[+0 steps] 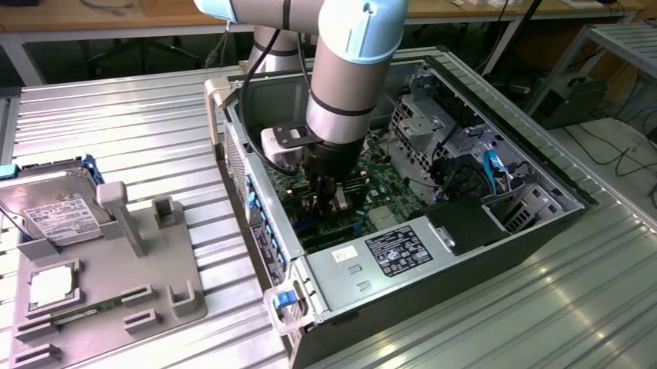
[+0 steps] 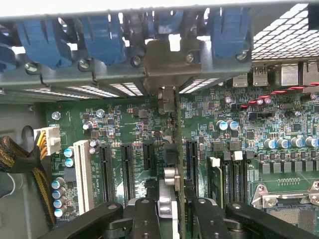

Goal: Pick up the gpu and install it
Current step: 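Insert the gpu into the slot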

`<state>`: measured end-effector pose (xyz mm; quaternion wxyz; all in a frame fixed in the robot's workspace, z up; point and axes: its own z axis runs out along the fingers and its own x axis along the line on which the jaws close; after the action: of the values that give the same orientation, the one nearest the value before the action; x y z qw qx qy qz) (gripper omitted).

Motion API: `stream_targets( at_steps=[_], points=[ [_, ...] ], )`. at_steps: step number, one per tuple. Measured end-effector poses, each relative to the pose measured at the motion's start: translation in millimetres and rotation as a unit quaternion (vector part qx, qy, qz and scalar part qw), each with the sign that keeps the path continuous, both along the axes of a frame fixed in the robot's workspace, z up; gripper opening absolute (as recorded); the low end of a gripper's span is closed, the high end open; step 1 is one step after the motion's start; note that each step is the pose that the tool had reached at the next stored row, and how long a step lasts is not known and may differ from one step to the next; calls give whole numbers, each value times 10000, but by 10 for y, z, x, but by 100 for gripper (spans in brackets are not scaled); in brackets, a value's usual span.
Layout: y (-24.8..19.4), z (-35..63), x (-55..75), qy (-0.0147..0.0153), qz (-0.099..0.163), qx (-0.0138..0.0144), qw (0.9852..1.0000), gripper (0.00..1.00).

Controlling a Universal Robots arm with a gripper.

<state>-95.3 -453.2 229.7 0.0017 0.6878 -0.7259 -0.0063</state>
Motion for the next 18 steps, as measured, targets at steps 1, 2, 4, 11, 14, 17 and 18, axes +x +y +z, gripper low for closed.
stream_targets(
  at_steps=[1, 2, 4, 11, 14, 17, 18],
  points=[
    [0, 0, 0, 0, 0, 0, 10000, 30],
    [0, -4, 0, 1, 0, -1, 10000, 30],
    [1, -22, 1, -2, 1, 2, 10000, 30],
    [0, -29, 0, 0, 0, 0, 10000, 30],
    [0, -29, 0, 1, 0, -1, 10000, 30],
    [0, -29, 0, 0, 0, 0, 10000, 30],
    [0, -30, 0, 0, 0, 0, 10000, 30]
  ],
)
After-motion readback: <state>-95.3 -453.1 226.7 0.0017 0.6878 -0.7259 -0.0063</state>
